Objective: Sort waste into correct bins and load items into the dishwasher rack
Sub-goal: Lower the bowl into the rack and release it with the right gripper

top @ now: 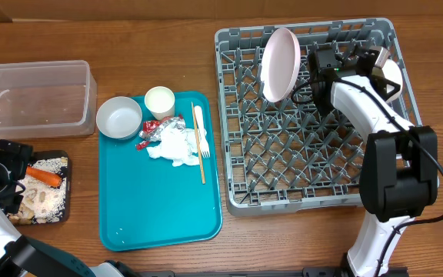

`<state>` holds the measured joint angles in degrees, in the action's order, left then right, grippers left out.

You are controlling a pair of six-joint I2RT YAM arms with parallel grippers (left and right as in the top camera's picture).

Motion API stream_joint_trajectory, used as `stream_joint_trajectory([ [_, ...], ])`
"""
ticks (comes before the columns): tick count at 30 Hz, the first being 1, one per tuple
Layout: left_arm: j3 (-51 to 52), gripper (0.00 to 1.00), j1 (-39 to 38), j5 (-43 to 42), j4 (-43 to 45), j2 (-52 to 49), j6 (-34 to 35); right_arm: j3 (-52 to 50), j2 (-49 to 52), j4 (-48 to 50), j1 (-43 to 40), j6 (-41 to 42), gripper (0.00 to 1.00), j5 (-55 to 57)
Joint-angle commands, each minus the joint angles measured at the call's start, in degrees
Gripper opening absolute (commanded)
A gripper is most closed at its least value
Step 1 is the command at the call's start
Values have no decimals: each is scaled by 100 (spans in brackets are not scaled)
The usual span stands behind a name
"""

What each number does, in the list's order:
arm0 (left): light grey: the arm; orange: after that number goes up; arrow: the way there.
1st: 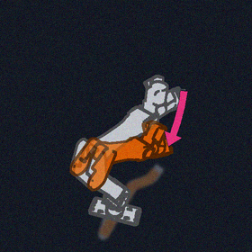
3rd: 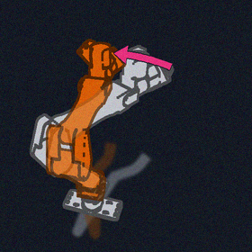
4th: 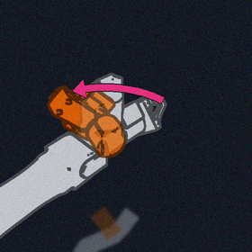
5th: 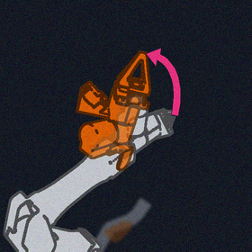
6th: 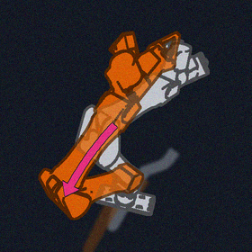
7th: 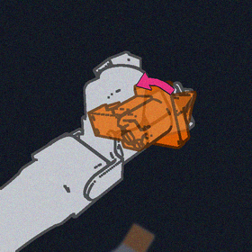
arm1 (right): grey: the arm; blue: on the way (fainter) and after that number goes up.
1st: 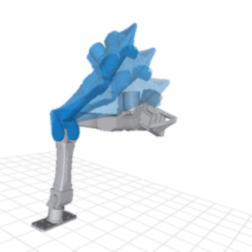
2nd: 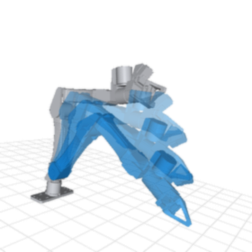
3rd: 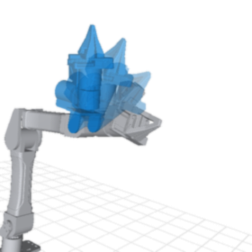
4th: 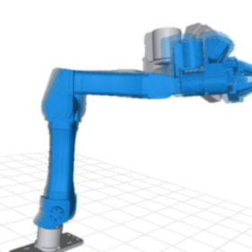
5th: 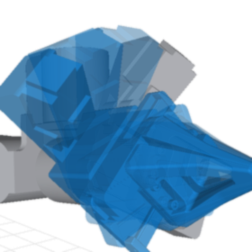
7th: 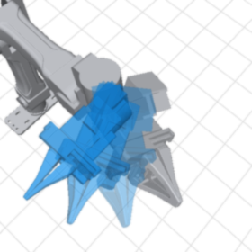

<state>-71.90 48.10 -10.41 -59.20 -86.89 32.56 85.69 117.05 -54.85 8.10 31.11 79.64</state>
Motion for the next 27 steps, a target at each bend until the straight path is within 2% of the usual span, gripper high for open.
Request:
stream_joint_trajectory([
  [1, -96, 100, -11, 52, -17, 9, -109, -11, 7, -153, 142, -9, 15, -964],
  [3, -96, 100, -11, 52, -17, 9, -109, 33, 7, -293, 199, -9, 25, -1392],
  [12, -96, 100, -11, 52, -15, 7, -107, 1156, -188, -1207, 256, -7, 29, -4076],
  [15, -96, 100, -11, 52, -15, 7, -109, 1764, -396, -1646, 245, -9, 68, -5084],
  [19, -96, 100, -11, 52, -15, 7, -109, 2658, -678, -2295, 245, -9, 86, -6207],
  [20, -96, 100, -11, 52, -15, 7, -109, 2846, -737, -2426, 245, -9, 96, -6432],
  [21, -96, 100, -11, 52, -15, 7, -109, 3047, -807, -2562, 243, -9, 100, -6686],
  [24, -96, 100, -11, 52, -11, 7, -107, 3504, -970, -2861, 240, -13, 100, -7390],
  [27, -96, 100, -11, 52, -13, 7, -109, 3694, -1047, -2959, 225, -11, 100, -7071],
])
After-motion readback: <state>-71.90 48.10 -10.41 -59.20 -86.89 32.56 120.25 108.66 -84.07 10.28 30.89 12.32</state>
